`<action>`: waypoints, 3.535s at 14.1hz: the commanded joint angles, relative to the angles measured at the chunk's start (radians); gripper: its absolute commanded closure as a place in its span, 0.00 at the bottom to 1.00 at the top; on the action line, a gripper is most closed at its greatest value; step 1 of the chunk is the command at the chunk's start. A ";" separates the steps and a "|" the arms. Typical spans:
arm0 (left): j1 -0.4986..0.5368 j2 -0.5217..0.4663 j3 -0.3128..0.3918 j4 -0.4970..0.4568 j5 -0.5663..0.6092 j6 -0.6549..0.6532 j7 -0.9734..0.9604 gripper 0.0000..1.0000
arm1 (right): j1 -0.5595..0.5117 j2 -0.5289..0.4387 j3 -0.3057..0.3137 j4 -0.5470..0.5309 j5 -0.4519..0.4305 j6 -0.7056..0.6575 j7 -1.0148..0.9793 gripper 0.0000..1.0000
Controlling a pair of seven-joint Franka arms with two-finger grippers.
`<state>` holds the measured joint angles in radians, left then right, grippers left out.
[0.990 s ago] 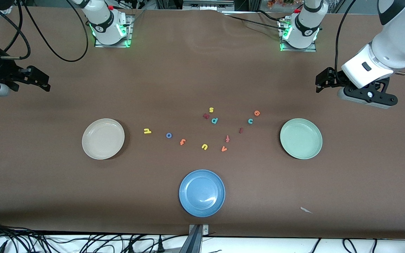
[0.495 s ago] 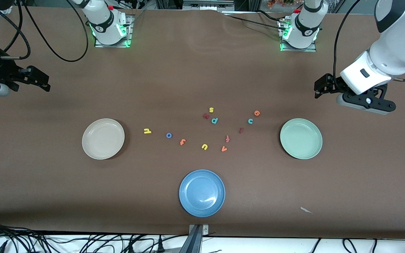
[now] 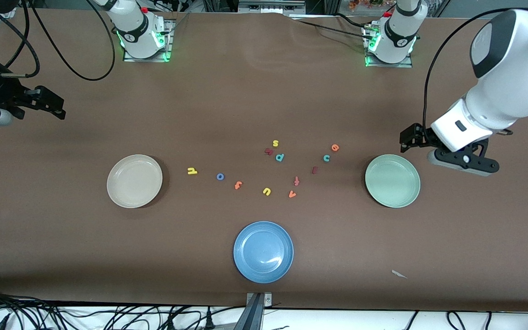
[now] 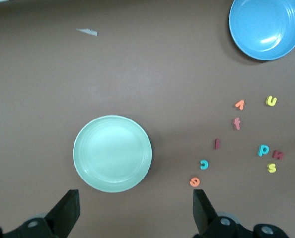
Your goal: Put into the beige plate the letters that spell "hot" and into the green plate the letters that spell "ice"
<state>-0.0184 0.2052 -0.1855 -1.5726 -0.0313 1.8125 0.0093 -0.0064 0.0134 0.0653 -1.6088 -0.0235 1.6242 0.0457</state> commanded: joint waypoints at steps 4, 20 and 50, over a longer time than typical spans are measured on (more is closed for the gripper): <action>-0.034 0.072 -0.006 0.025 0.033 0.049 -0.008 0.00 | 0.005 0.003 -0.001 0.010 -0.018 0.005 0.003 0.00; -0.242 0.373 -0.005 0.008 0.033 0.312 -0.144 0.00 | 0.042 0.111 0.002 0.007 0.062 0.043 0.044 0.00; -0.269 0.347 -0.014 -0.224 0.246 0.501 -0.336 1.00 | 0.514 0.615 -0.005 -0.048 -0.038 0.706 0.990 0.00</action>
<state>-0.3247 0.6163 -0.1954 -1.8102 0.1833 2.4145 -0.3503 0.5096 0.5863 0.0700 -1.6941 -0.0227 2.3320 1.0328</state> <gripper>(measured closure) 0.899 0.000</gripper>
